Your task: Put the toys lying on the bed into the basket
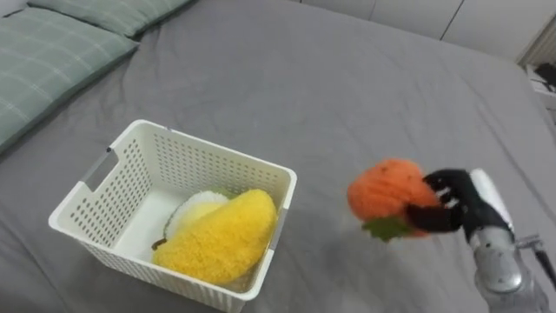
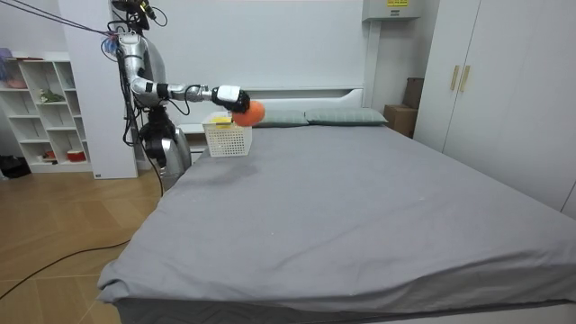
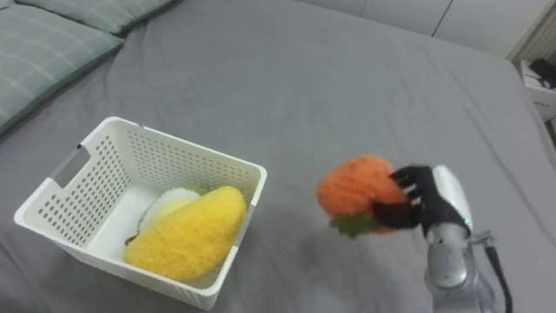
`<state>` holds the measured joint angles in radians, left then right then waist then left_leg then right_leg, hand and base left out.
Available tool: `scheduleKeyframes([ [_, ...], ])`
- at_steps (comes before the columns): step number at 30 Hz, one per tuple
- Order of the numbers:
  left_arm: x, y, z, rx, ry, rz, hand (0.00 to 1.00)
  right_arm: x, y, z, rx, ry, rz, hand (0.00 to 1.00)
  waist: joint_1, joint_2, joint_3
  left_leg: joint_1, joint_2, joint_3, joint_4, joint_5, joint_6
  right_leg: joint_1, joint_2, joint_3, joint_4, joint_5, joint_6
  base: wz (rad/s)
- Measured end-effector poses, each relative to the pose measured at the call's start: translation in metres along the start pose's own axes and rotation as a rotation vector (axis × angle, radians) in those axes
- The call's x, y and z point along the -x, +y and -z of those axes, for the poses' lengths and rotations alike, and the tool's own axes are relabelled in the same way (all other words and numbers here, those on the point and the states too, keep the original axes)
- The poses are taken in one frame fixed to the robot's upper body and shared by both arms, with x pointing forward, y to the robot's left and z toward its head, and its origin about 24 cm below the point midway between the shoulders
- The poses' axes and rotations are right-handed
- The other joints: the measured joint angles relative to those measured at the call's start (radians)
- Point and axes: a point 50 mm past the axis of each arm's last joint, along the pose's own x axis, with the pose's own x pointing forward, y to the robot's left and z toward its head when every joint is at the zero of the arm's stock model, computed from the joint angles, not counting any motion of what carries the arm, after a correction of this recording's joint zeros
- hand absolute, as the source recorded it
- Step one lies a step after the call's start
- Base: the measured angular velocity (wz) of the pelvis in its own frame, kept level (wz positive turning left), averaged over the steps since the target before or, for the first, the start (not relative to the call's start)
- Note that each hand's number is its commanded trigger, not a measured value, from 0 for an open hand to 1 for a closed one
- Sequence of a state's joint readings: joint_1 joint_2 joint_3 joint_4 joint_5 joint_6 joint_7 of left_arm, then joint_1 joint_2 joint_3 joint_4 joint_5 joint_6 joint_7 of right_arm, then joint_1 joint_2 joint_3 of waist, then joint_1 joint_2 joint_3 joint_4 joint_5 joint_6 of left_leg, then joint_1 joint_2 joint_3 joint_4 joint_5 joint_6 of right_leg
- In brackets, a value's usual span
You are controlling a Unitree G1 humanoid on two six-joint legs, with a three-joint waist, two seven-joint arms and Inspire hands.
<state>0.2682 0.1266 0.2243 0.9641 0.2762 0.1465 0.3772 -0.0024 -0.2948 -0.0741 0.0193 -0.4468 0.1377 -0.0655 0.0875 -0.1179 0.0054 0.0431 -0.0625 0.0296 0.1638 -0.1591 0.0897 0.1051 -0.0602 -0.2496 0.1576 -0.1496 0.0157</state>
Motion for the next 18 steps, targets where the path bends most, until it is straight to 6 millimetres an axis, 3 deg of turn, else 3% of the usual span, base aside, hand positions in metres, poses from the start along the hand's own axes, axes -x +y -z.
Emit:
scheduleKeyframes([
  [4, -0.002, 0.001, -0.011, 0.018, -0.023, -0.004, 0.00, -0.001, -0.022, -0.053, -0.010, -0.212, 0.092, 1.00, 0.019, 0.000, -0.0003, -0.002, 0.003, 0.007, -0.004, 0.000, 0.000, -0.010, 0.000, 0.003, 0.006, 0.000, 0.000, -0.04],
  [9, -0.002, -0.002, -0.014, 0.018, -0.020, 0.004, 0.00, -0.007, -0.025, -0.101, -0.023, -0.379, 0.076, 1.00, 0.057, 0.000, -0.0009, -0.002, 0.004, 0.015, -0.009, 0.000, 0.000, -0.018, 0.001, 0.011, 0.011, 0.000, 0.000, -0.04],
  [11, -0.002, -0.003, -0.015, 0.017, -0.024, 0.007, 0.00, -0.008, -0.019, -0.115, -0.024, -0.428, 0.030, 1.00, 0.073, 0.000, -0.0011, -0.003, 0.004, 0.011, -0.009, 0.000, 0.000, -0.018, 0.001, 0.004, 0.011, 0.000, 0.000, 0.02],
  [14, -0.002, -0.003, -0.019, 0.008, -0.032, 0.008, 0.00, -0.009, -0.004, -0.133, -0.035, -0.478, -0.064, 1.00, 0.127, -0.001, -0.0022, -0.005, 0.004, 0.009, -0.012, 0.000, 0.000, -0.020, 0.001, 0.003, 0.010, 0.000, 0.000, 0.02],
  [18, -0.002, -0.006, -0.028, -0.021, -0.045, 0.014, 0.00, -0.006, 0.036, -0.162, -0.072, -0.530, -0.273, 1.00, 0.177, -0.005, -0.0051, -0.007, 0.003, -0.009, -0.012, 0.001, -0.001, -0.018, 0.000, -0.011, 0.008, 0.000, 0.000, 0.12],
])
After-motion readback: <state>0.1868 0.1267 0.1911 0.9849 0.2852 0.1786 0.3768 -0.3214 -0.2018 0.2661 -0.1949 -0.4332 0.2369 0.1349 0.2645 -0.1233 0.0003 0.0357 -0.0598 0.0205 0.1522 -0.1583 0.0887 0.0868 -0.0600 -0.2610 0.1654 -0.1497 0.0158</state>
